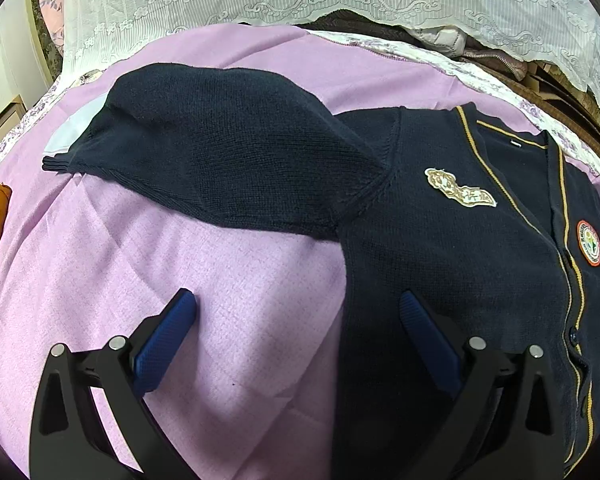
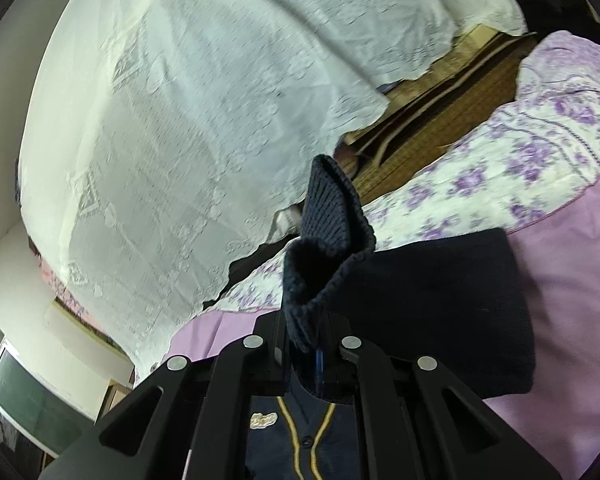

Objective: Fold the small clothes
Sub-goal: 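Carry the held sleeve with the right gripper across the cardigan body, then lower the sleeve onto the cardigan front and open the right gripper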

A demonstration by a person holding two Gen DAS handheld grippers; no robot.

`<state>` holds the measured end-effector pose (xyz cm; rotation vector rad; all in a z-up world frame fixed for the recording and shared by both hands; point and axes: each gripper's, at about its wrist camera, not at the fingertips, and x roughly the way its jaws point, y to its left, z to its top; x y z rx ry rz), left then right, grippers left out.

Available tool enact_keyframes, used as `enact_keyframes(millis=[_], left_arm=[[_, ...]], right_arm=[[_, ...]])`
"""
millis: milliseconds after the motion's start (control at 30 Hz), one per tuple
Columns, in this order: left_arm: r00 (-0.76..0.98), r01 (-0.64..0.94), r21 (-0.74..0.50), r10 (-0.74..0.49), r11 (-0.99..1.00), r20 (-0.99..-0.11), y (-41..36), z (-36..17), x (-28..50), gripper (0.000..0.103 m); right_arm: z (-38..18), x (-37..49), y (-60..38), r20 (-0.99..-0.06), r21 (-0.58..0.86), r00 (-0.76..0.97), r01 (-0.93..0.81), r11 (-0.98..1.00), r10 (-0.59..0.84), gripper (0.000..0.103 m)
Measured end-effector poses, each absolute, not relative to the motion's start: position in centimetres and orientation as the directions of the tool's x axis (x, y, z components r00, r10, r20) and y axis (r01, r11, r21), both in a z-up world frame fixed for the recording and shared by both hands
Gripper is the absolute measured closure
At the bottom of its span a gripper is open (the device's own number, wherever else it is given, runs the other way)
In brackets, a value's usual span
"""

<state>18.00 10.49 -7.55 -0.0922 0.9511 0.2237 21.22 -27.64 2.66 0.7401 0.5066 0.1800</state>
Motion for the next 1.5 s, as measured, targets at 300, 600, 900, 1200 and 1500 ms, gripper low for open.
enact_keyframes(millis=[300, 600, 900, 1200, 1500], left_arm=[[0.559, -0.229, 0.020, 0.148, 0.973, -0.816, 10.5, -7.5, 18.1, 0.004], [0.558, -0.229, 0.019, 0.147, 0.973, -0.817, 10.5, -7.5, 18.2, 0.004], [0.557, -0.229, 0.018, 0.146, 0.973, -0.817, 10.6, -7.4, 18.3, 0.004], [0.556, -0.229, 0.018, 0.146, 0.973, -0.818, 10.6, -7.3, 18.3, 0.004], [0.555, -0.227, 0.012, 0.140, 0.974, -0.820, 10.6, -7.3, 18.4, 0.004]], right_arm=[[2.1, 22.6, -22.7, -0.399, 0.660, 0.820, -0.053, 0.750, 0.409, 0.094], [-0.8, 24.1, -17.5, -0.487, 0.595, 0.754, -0.082, 0.800, 0.440, 0.094], [-4.8, 25.8, -11.4, -0.651, 0.403, 0.666, -0.101, 0.909, 0.363, 0.091], [-7.2, 26.0, -7.4, -0.740, 0.259, 0.600, -0.163, 0.952, 0.304, 0.088], [-6.7, 25.5, -6.8, -0.753, 0.308, 0.517, -0.269, 0.912, 0.407, 0.067]])
